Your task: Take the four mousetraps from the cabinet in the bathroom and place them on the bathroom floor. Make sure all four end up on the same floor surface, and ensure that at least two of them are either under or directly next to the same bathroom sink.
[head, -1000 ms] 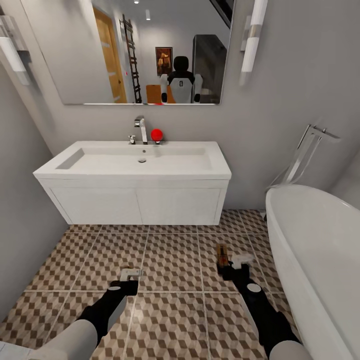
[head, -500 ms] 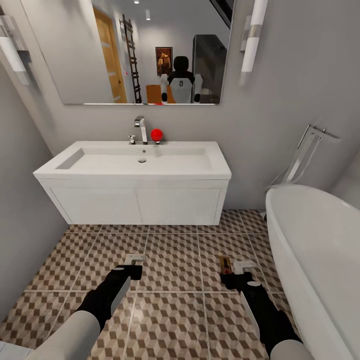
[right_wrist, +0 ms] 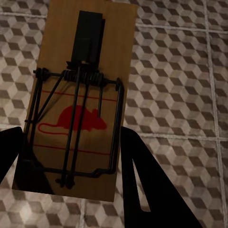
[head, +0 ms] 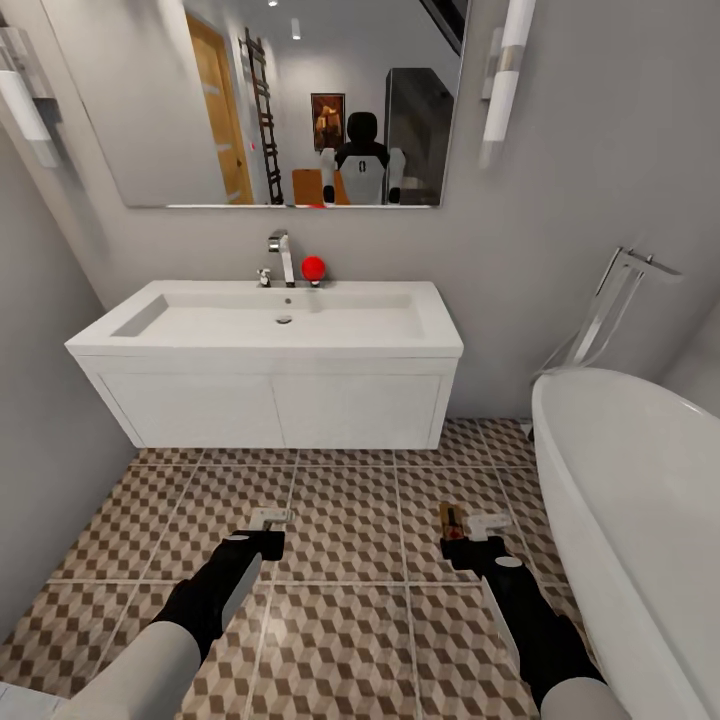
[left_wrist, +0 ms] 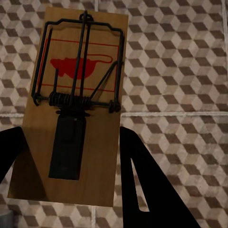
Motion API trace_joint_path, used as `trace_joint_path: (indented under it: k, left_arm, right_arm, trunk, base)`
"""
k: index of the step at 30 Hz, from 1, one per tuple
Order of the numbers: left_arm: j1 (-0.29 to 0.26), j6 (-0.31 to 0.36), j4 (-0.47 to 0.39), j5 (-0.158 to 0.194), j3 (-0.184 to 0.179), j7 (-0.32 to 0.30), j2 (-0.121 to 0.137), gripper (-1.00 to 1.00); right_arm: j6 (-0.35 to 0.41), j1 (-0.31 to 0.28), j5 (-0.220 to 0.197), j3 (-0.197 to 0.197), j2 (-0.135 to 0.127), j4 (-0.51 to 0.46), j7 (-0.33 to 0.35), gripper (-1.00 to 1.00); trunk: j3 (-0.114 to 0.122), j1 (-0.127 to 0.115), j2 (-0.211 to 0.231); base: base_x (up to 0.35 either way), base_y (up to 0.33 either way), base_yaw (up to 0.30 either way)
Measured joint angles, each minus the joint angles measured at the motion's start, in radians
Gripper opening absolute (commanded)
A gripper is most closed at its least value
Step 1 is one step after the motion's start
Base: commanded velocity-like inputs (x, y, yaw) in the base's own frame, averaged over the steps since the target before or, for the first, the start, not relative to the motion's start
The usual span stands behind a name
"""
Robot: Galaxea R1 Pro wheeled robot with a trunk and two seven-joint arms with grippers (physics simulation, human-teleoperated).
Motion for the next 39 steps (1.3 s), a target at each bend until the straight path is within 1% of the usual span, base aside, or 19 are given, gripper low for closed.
trace_joint_path:
  k: [16,39]
  left_arm:
    - [0.0,-0.001,0.002,0.0,0.0,0.0,-0.001,-1.0]
    - [0.0,-0.001,0.002,0.0,-0.002,0.0,-0.003,-1.0]
  right_arm:
    - [-0.001,0.0,-0.001,0.007,0.002,-0.024,0.004,-1.0]
    - [-0.001,0.0,0.0,0.009,0.004,-0.024,0.006,-1.0]
  trunk:
    - [-0.051,0.061,-0.112]
    - [-0.158,0.15,-0.273]
  base:
    - [0.0,0.0,0.0]
    - [0.0,0.0,0.0]
